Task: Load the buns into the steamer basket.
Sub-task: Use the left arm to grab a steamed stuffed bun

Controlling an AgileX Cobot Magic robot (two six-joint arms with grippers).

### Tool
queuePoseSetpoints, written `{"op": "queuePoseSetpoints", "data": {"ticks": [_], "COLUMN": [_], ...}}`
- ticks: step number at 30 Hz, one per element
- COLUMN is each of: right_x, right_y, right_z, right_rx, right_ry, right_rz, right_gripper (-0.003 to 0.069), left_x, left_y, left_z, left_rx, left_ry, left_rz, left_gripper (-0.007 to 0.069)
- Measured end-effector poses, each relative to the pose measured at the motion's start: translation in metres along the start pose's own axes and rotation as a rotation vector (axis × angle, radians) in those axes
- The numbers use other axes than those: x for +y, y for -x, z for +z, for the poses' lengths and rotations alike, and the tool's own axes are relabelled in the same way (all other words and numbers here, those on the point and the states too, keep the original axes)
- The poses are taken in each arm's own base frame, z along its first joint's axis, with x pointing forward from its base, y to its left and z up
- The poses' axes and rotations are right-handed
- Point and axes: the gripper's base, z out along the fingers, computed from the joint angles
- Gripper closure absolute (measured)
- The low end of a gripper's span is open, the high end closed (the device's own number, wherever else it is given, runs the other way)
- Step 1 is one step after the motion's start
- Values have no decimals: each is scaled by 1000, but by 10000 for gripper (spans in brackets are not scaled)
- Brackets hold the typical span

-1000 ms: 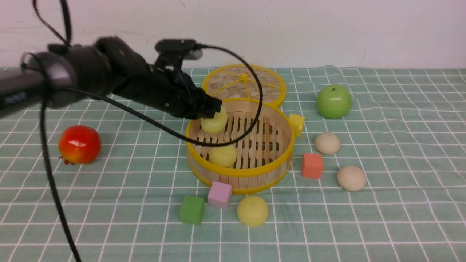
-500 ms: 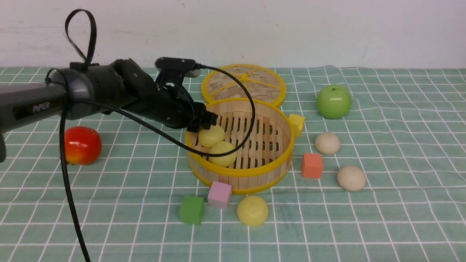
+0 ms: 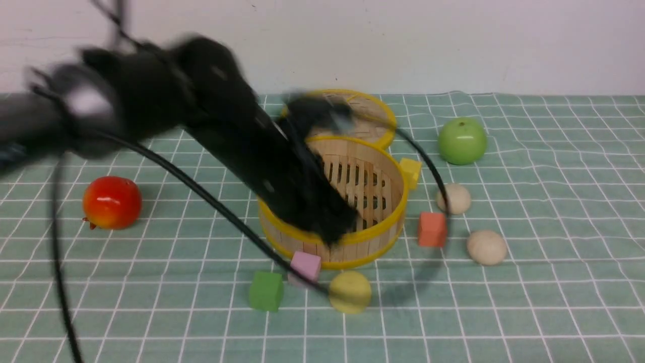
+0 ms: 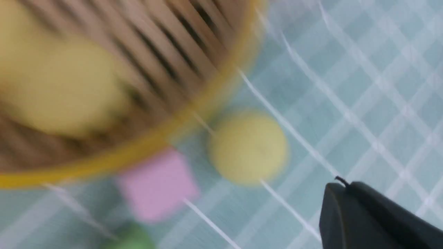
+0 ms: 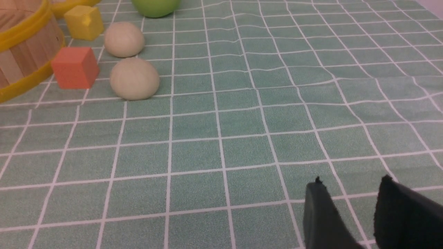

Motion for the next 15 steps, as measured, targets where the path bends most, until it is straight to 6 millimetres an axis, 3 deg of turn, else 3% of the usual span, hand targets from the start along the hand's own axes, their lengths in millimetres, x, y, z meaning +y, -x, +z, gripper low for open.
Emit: {"op": "queuePoseSetpoints", "data": {"ticks": [3,6,11,15], "right_x": [0,0,0,0], "right_y": [0,0,0,0], "right_z": [0,0,0,0], "right_rx": [0,0,0,0], "right_ry": [0,0,0,0], "right_rz": [0,0,0,0], "right_gripper": [419,419,419,419], "left_x": [-18,-20,-15,-14], "left_y": [-5,-4,2,6], "left_z": [33,51,59,59], "left_rx": [87,75,1,-41], "left_ry": [51,129,176,181], "left_rz": [55,76,27,25], "left_gripper": [631,553,383,321]}}
